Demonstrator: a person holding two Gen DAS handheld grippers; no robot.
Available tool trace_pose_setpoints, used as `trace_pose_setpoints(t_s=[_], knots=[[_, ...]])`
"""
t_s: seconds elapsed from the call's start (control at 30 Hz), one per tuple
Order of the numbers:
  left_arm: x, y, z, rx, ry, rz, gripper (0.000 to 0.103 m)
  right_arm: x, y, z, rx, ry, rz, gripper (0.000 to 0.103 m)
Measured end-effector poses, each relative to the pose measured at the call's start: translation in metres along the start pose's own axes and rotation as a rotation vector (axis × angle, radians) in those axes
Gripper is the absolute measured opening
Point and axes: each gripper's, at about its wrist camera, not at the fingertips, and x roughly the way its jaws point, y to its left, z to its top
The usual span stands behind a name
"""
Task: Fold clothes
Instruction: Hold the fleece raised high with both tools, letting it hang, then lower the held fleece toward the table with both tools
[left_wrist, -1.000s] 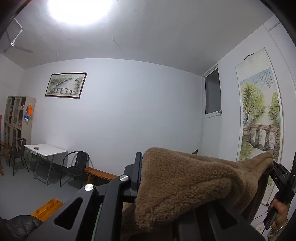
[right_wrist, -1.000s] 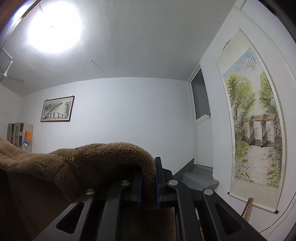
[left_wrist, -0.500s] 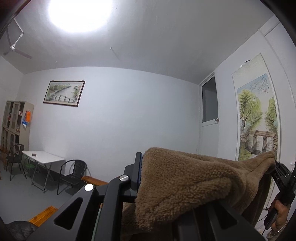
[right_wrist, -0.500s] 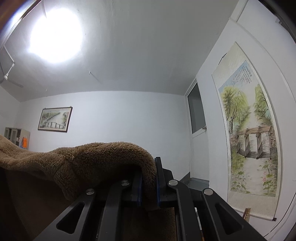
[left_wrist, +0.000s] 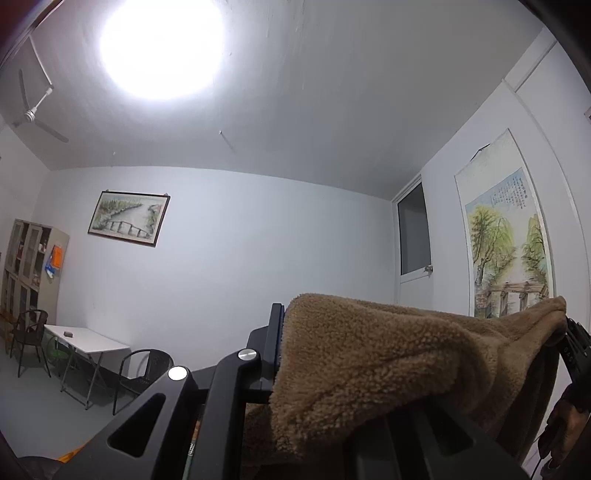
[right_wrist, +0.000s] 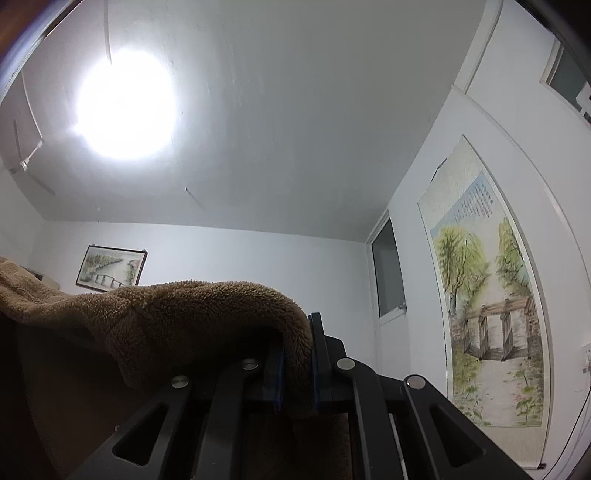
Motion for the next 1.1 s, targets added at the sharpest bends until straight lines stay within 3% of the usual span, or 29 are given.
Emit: trace_pose_setpoints(t_s=[0.2, 0.33, 0.57, 0.87, 1.1], knots=[[-0.001, 0.001, -0.005, 0.017, 0.03, 0.012, 0.01, -0.009, 0.001, -0.006, -0.02, 0.018, 0.006, 0.011], [0.018, 0.006, -0.025, 0.038, 0.114, 0.04, 0.01, -0.005, 0.007, -0.028, -0.042, 0.084, 0.013, 0.011], [0.096, 0.03, -0.085, 0.032, 0.317, 0.064, 0.01, 0.047, 0.023, -0.094, -0.075, 0.255, 0.026, 0.011], [0.245, 0.079, -0.227, -0.019, 0.674, 0.083, 0.01, 0.139, 0.04, -0.226, -0.13, 0.531, 0.022, 0.011], [0.355, 0.12, -0.364, -0.019, 0.952, 0.139, 0.01, 0.217, 0.067, -0.373, -0.189, 0.788, 0.047, 0.011]])
